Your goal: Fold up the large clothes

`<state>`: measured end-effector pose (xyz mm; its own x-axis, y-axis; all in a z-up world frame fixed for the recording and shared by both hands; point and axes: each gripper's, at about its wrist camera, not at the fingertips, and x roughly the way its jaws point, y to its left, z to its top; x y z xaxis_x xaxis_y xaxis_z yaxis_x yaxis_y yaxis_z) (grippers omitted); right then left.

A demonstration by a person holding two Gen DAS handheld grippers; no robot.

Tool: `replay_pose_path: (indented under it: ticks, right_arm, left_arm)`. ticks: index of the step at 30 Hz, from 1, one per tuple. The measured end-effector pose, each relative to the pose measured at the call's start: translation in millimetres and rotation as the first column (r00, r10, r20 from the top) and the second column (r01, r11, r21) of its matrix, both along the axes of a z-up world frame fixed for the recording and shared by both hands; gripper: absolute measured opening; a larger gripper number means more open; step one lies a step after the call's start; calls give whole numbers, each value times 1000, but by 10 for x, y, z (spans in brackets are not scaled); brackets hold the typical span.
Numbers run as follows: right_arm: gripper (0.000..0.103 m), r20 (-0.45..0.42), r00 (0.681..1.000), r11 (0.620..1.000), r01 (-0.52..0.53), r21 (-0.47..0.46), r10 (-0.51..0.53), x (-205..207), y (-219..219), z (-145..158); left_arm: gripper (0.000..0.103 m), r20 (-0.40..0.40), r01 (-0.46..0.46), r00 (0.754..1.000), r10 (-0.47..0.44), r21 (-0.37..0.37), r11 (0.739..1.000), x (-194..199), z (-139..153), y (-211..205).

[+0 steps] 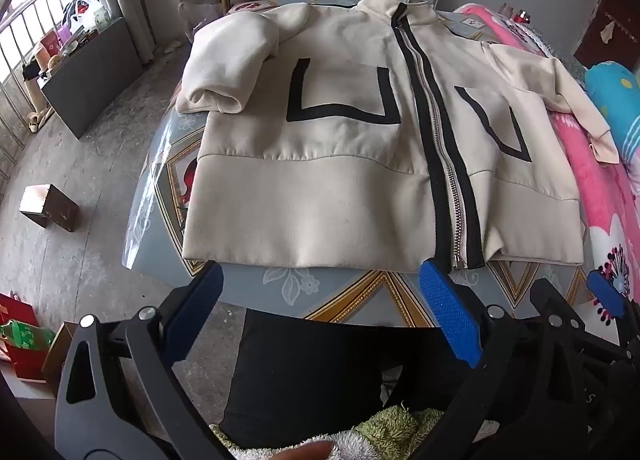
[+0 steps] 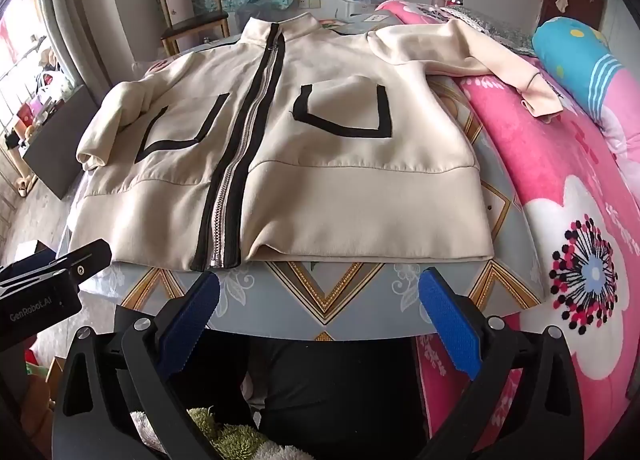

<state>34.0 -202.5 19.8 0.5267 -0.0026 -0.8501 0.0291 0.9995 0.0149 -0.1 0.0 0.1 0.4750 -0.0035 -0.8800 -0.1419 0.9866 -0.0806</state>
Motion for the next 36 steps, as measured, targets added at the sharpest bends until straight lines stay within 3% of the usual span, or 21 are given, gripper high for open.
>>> replay_pose_path:
  ticks: [36]
  right_arm:
    - [97,0,1000,1000,-9,6,9,-11,23,19]
  left_arm:
    - [95,-9,-13,1000,13,22,1000,-19,-14,36]
